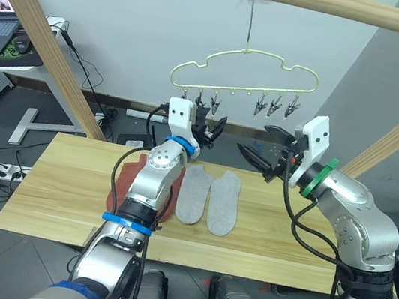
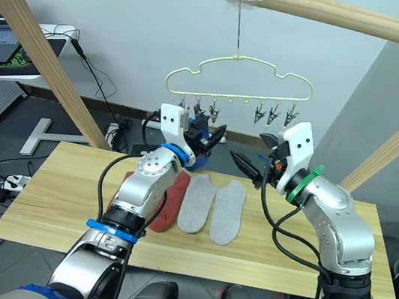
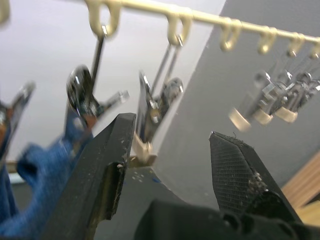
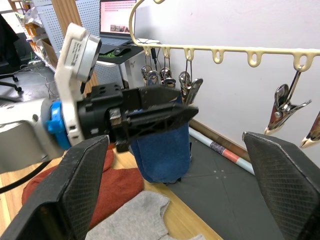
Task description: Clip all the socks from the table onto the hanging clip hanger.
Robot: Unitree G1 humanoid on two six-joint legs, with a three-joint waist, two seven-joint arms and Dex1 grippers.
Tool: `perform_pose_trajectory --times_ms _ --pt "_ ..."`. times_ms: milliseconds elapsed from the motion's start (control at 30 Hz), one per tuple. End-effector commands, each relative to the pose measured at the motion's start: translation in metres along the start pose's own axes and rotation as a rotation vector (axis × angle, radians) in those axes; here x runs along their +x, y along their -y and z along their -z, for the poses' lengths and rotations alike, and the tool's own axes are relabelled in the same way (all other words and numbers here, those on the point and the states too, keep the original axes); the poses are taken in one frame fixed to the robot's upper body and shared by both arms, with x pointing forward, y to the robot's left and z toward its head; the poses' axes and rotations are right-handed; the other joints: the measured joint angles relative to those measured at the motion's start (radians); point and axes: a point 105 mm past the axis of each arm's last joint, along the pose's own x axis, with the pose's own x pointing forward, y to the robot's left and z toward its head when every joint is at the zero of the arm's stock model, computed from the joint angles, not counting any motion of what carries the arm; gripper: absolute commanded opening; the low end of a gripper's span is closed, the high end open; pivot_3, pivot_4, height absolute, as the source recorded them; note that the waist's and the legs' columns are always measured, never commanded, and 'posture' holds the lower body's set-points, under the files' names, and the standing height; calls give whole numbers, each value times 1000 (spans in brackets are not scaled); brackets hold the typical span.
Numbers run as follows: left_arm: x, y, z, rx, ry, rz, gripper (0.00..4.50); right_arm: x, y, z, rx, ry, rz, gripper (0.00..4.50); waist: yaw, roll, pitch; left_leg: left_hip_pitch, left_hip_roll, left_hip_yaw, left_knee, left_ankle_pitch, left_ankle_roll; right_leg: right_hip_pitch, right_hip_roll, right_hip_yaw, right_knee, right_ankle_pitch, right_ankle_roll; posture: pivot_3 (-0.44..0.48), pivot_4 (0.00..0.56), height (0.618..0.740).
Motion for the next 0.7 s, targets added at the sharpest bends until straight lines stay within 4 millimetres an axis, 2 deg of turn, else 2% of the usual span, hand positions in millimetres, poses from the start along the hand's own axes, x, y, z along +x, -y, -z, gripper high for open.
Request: perform_pose_trajectory --times_ms 33,700 --pt "7 1 -18 33 67 5 2690 -5 -1 -19 -49 58 3 4500 0 0 0 0 0 0 0 0 0 0 0 0 0 0 0 -103 231 740" --pt "16 10 -24 105 100 49 2690 -5 -4 -26 -54 68 -19 4500 -12 0 0 -1 0 0 -1 0 0 0 0 0 -4 0 1 -112 222 740"
